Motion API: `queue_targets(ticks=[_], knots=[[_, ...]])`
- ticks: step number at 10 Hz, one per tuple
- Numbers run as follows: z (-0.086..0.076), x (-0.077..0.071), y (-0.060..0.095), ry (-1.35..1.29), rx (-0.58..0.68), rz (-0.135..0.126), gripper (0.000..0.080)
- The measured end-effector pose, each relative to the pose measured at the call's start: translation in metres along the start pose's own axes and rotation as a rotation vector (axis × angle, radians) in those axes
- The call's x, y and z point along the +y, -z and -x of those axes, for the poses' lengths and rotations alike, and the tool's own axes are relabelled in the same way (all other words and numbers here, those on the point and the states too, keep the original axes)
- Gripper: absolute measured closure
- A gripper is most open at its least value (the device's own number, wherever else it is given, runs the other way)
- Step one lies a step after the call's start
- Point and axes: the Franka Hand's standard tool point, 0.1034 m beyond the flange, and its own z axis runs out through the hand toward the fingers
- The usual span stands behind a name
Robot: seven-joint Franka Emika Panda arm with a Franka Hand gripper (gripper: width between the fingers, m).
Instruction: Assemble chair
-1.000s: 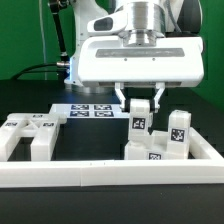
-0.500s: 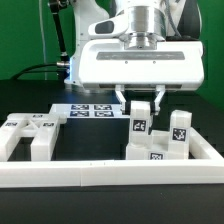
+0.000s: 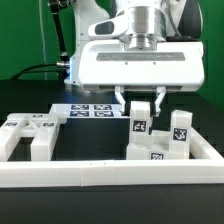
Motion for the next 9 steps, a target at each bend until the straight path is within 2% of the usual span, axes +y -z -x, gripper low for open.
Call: queue_targets(ticks=[1,2,3,6,9], knots=[[0.000,0.000,0.000,0.000,0.000,0.000,0.0239],[0.001,0.000,0.000,0.001,-0.002,0.000,0.0239],[0.001,0.000,0.000,0.001,-0.003,0.000,0.0174],[0.001,0.001,-0.001,0.006,-0.005,0.001,0.0154],[-0.010,0.006,0.007,0.030,-0.015,-0.002,0.0150]])
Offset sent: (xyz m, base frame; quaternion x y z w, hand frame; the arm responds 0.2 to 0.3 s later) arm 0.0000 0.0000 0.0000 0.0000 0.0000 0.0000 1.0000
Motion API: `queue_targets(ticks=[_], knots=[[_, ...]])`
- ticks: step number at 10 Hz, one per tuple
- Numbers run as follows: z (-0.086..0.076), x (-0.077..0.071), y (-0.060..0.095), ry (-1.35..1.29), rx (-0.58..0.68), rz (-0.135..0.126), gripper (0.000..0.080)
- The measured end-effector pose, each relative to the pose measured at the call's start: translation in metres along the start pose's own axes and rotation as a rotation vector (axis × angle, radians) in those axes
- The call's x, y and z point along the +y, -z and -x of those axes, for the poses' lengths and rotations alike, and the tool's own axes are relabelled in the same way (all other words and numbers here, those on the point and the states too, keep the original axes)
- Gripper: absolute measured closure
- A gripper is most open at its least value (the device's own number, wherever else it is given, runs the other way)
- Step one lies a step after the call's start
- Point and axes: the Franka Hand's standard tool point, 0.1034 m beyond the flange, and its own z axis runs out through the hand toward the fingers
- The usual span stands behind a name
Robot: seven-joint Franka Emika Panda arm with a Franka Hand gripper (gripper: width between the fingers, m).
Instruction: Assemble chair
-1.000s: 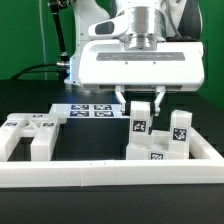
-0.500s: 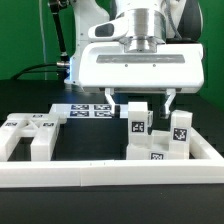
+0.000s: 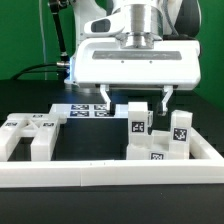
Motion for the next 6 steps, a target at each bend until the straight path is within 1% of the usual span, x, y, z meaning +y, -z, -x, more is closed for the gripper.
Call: queue_targets(ticks=[2,3,6], knots=[[-0.0096,-0.0001,0.0092,-0.002,-0.002,-0.009,0.0150],[-0.0108,-0.0008,0.0109,-0.004,-0.014,-0.012,0.0150],[-0.0062,-0.0010,0.0078,-0.005,-0.056,-0.015,0.0150]])
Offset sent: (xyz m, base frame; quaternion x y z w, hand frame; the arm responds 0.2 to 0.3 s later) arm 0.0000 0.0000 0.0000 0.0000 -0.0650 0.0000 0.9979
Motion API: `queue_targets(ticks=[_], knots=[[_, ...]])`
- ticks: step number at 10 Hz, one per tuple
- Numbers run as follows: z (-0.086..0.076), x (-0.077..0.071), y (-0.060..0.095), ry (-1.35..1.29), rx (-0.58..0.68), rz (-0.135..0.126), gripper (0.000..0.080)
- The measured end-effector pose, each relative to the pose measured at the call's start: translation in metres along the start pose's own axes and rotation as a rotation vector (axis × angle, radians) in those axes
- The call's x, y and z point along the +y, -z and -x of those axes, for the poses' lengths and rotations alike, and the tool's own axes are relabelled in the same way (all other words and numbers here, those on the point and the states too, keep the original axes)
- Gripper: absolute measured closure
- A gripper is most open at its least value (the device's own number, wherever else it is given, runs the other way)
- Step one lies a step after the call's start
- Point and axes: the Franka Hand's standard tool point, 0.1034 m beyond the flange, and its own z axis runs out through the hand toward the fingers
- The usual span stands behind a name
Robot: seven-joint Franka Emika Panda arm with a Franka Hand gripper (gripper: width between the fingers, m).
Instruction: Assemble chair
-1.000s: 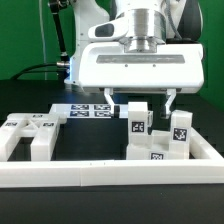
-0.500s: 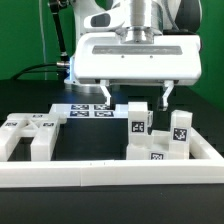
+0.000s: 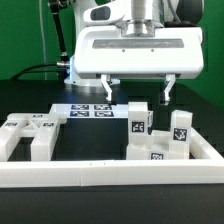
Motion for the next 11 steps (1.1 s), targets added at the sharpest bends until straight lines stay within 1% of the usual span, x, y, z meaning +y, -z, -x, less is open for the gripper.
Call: queue_targets(ticks=[1,3,4,5,6,7,8,9,11], knots=[[0.006,0.003,-0.002,-0.018,-0.141,-0.010,0.0150],[0.001,0.008,-0.007,-0.026,-0.277,-0.022,0.0150],[0.003,0.008,-0.006,-0.034,-0.393,-0.035,0.0150],[-0.003,0.007,-0.007,-0.038,-0.454,-0.043,0.0150],[-0.005,0.007,-0.010,-0.038,-0.484,-0.046,0.0150],[0.001,0.007,-0.009,-0.040,-0.578,-0.052,0.0150],[-0.002,0.007,-0.011,-0.044,-0.632,-0.055,0.0150],[-0.006,0.005,-0.016,-0.043,-0.628,-0.054,0.0150],[-0.007,0.005,-0.019,-0.041,-0.626,-0.053,0.0150]])
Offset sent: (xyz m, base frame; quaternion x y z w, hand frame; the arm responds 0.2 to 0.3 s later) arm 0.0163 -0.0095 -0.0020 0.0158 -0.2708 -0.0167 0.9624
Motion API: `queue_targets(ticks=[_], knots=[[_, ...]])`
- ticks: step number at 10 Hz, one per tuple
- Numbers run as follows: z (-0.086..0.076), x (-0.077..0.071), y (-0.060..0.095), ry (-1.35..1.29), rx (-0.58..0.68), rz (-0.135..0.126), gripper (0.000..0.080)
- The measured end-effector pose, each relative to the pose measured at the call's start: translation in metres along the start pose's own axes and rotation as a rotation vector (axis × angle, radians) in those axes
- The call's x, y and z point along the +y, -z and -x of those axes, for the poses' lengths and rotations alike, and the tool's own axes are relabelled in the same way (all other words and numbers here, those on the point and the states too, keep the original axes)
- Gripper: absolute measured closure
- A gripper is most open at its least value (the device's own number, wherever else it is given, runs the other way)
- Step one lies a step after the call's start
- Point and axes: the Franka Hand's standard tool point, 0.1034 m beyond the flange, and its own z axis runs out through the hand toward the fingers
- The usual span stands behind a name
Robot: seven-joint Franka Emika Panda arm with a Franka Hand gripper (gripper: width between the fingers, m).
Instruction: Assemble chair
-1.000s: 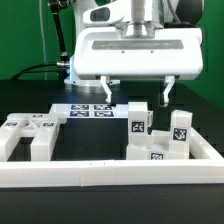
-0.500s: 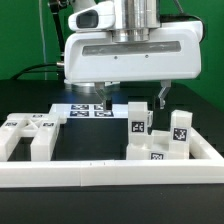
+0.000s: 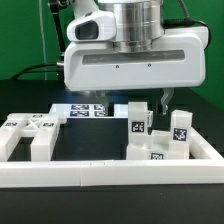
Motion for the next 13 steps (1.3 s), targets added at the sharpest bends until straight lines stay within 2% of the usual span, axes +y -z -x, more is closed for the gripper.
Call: queue_targets(ticks=[1,2,3,4,5,8,13], knots=[[-0.0011,-0.0001,-0.0011,0.000,0.000,0.001,0.0150],[-0.0010,0.0001,-0.0013,0.000,0.000,0.001,0.0260],[-0.0009,0.0003,-0.0014,0.000,0.000,0.001,0.0260],[-0.0008,0.0004,-0.0015,0.000,-0.001,0.001,0.0409],[-0.0009,0.0005,-0.0014,0.000,0.000,0.001,0.0509],[-0.0010,0.0005,-0.0014,-0.036,0.000,0.001,0.0509],[0.0003,-0.0057,-0.0023,-0.506,0.040,-0.005,0.0509]])
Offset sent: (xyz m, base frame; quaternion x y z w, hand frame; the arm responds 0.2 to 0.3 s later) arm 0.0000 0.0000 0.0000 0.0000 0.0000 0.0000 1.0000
